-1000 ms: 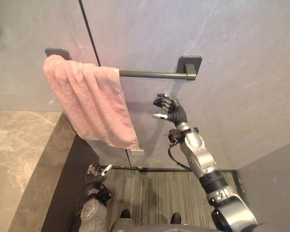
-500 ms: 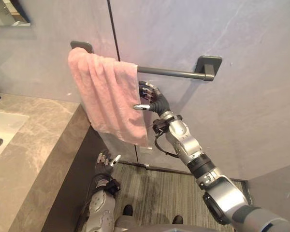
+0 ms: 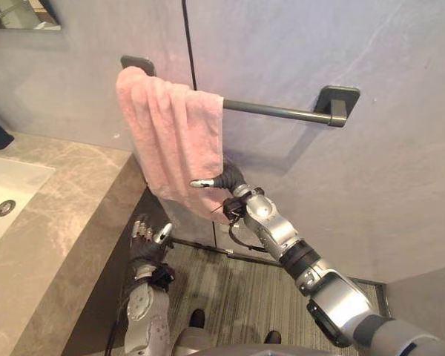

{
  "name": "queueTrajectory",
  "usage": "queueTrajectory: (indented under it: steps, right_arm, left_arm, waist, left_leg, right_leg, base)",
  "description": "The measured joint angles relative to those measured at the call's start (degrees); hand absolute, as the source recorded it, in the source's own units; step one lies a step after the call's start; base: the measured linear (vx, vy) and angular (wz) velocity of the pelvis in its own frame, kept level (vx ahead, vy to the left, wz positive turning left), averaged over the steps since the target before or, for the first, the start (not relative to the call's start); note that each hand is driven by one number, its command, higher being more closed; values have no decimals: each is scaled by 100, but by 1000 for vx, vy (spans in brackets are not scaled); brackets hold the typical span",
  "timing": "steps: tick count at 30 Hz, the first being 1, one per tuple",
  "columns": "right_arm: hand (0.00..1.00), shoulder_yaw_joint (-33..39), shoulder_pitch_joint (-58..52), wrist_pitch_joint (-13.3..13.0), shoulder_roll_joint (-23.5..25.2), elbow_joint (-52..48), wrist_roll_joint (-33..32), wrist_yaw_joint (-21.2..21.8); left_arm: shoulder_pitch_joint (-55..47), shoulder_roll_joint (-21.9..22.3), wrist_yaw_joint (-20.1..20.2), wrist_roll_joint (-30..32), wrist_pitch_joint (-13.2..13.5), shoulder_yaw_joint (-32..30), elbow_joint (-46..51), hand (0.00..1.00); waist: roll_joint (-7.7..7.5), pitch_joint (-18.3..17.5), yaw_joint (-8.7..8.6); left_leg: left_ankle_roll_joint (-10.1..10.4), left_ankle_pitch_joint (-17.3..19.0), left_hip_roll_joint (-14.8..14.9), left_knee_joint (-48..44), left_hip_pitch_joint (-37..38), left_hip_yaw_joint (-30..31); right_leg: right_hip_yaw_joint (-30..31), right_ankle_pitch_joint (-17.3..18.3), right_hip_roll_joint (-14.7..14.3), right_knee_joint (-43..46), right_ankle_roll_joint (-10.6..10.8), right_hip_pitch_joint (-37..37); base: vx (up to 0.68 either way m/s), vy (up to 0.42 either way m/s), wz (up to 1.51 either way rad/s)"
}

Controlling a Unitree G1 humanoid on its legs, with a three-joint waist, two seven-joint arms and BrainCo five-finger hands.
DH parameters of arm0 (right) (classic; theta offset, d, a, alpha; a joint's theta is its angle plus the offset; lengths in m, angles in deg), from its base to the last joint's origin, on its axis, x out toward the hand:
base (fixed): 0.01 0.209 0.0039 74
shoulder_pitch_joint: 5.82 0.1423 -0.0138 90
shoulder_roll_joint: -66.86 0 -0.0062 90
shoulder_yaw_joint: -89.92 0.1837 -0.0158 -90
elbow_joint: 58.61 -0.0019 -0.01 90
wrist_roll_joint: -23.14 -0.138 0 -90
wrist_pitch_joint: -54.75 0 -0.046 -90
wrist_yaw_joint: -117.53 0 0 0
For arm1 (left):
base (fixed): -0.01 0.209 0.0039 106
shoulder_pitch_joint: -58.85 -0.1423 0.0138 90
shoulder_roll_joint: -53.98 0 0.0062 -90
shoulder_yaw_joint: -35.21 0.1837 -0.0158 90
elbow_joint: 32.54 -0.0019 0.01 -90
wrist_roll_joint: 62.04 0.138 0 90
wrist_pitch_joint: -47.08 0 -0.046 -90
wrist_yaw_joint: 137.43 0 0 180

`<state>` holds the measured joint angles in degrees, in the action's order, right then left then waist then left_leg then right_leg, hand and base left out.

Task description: Organize washtable

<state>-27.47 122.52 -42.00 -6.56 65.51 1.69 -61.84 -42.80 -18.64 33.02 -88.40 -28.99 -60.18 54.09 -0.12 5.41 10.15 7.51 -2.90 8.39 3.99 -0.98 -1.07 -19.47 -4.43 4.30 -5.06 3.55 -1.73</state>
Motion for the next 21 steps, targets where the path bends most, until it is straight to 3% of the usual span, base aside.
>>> queueTrajectory:
  steps: [11,21]
  right_arm:
    - [100,361,-161,-2,-14,-2,-2,53]
    - [100,897,-473,-128,-1,-149,-217,67]
  left_arm:
    - [93,-89,-253,95,238,-753,717,0]
    - [286,-122,-467,335,262,-1502,1045,0]
  waist:
    - [5,12,-11]
    - [36,181,-50]
  left_leg:
    - [-12,13,11,24,114,-199]
    - [-17,20,3,133,348,-476]
  right_leg:
    - [169,-2,-1,3,0,-1]
    - [346,0,25,36,1,11]
  base:
    - [1,3,-7]
    - [16,9,-11]
